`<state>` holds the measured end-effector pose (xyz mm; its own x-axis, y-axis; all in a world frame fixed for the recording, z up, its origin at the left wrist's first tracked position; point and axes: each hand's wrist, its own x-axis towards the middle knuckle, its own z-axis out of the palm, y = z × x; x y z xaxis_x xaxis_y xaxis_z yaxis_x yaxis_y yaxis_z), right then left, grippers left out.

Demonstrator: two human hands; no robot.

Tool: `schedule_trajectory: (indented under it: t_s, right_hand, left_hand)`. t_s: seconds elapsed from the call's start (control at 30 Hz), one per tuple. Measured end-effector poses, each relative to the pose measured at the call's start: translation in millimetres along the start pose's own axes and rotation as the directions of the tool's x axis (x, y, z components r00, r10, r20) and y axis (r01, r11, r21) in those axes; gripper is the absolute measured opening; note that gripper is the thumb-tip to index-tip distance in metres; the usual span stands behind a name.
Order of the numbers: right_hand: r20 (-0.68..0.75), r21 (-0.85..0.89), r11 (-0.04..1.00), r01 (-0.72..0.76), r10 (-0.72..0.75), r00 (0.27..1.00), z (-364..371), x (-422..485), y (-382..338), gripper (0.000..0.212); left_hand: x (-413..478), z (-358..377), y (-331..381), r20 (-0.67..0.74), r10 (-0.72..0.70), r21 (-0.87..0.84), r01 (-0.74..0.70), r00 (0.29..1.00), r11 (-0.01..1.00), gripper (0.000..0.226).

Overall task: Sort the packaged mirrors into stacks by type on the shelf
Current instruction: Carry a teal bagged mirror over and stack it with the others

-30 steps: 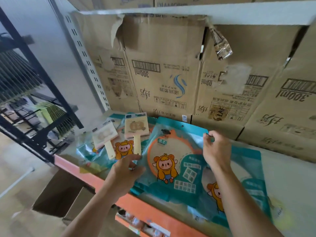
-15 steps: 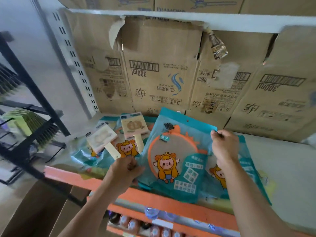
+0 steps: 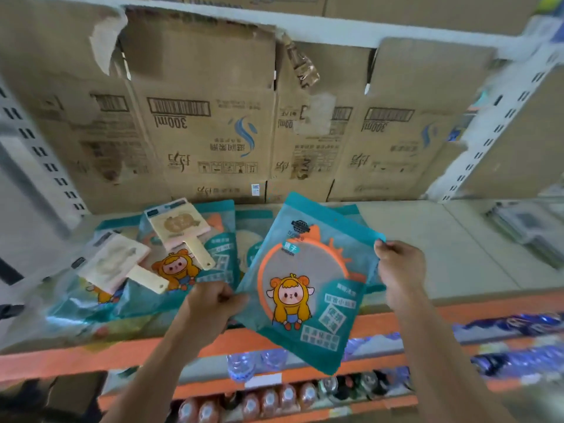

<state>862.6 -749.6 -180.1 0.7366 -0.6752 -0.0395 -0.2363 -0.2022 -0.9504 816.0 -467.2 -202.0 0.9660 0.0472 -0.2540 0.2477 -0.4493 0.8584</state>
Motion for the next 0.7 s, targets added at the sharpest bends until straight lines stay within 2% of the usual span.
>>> schedule_trajectory:
  t_s: [0.13,0.23,0.3,0.4,0.47,0.7]
  right_hand:
    - [-0.073,-0.047,0.999,0.005,-0.008,0.997,-40,5,8,0.021]
    - [-0.109,-0.024,0.999,-0.024,0.021,0.994,-66,10,13,0.017]
    - [-0.146,-0.004,0.999,-0.043,0.042,0.988,-83,14,20,0.016]
    - [-0.187,0.066,0.995,-0.069,0.08,0.979,-108,24,34,0.026]
    - [-0.208,0.111,0.991,-0.071,0.093,0.974,-126,30,39,0.03]
    - [-0.233,0.085,0.996,0.003,0.017,0.972,-199,49,55,0.037]
  left_hand:
    - [1,25,13,0.067,0.021,-0.068,-0.017,0.997,0.998,0.024]
    - [1,41,23,0.107,0.064,-0.086,-0.055,0.992,0.995,0.03]
    - [1,54,31,0.134,0.079,-0.079,-0.069,0.988,0.995,0.025]
    - [1,76,46,0.177,0.082,-0.089,-0.067,0.981,0.994,0.016]
    - [1,90,55,0.187,0.096,-0.079,-0.082,0.978,0.993,0.018]
    - [-12,153,90,0.244,0.106,-0.044,-0.099,0.964,0.994,0.019]
